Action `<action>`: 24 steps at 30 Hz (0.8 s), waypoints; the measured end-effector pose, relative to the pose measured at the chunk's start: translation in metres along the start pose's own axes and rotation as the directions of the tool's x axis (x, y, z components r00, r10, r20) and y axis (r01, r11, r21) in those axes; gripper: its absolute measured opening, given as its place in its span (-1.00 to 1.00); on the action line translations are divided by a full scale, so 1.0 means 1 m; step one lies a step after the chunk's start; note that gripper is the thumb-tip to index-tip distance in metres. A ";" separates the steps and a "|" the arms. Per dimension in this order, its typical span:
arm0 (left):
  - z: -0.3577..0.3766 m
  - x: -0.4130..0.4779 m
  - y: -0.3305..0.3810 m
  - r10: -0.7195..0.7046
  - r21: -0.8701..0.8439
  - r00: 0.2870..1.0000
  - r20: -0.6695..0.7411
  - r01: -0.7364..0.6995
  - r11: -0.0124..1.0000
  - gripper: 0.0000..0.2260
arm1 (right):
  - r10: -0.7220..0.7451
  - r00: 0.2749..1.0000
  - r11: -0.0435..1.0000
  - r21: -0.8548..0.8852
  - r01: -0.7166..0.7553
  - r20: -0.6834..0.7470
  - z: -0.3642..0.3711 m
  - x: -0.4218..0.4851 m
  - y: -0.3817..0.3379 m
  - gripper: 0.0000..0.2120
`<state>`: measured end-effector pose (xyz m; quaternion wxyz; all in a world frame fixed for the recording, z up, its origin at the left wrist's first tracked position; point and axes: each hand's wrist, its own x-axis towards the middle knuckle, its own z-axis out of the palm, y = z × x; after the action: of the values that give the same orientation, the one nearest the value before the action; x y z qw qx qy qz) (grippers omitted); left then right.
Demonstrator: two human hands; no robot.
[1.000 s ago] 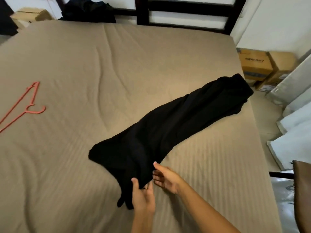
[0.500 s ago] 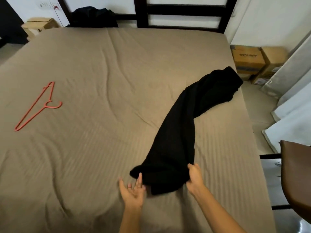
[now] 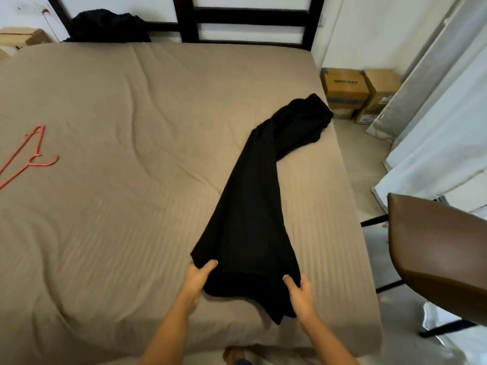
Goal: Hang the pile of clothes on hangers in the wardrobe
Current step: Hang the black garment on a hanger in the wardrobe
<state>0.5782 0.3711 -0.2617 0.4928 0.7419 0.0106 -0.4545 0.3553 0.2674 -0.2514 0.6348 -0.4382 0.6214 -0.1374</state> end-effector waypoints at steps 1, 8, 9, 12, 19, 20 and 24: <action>0.005 -0.015 -0.001 -0.006 -0.091 1.000 0.003 0.006 0.996 -0.75 | -0.048 0.998 0.999 -0.027 0.047 -0.052 -0.007 -0.008 0.000 -0.77; 0.043 -0.110 -0.041 -0.057 0.064 0.998 0.001 0.057 0.996 -0.56 | -0.179 0.984 0.866 -0.472 0.165 0.015 -0.073 -0.051 0.016 -0.49; 0.044 -0.119 -0.046 -0.034 0.110 0.999 -0.008 0.035 0.993 -0.53 | -0.177 0.983 0.847 -0.503 0.172 0.038 -0.081 -0.053 0.021 -0.49; 0.042 -0.126 -0.053 0.022 0.171 0.997 -0.073 -0.010 0.985 -0.57 | -0.082 0.996 0.861 -0.502 0.084 0.026 -0.099 -0.050 0.029 -0.64; 0.032 -0.106 -0.036 -0.192 -0.036 0.979 0.068 0.195 0.980 -0.71 | -0.099 0.994 0.860 -0.500 0.104 0.035 -0.100 -0.041 0.025 -0.80; 0.034 -0.105 -0.033 -0.199 -0.024 0.972 0.128 0.203 0.979 -0.69 | -0.132 0.991 0.859 -0.498 0.119 0.010 -0.099 -0.043 0.026 -0.84; 0.025 -0.105 -0.032 -0.144 0.310 0.972 0.185 0.081 0.947 -0.62 | -0.261 0.951 0.879 -0.448 0.163 -0.167 -0.090 -0.069 0.031 -0.84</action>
<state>0.4852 0.4148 -0.2153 0.3458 0.7555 -0.0672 -0.5524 0.2493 0.3003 -0.2135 0.4303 -0.6145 0.6513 -0.1145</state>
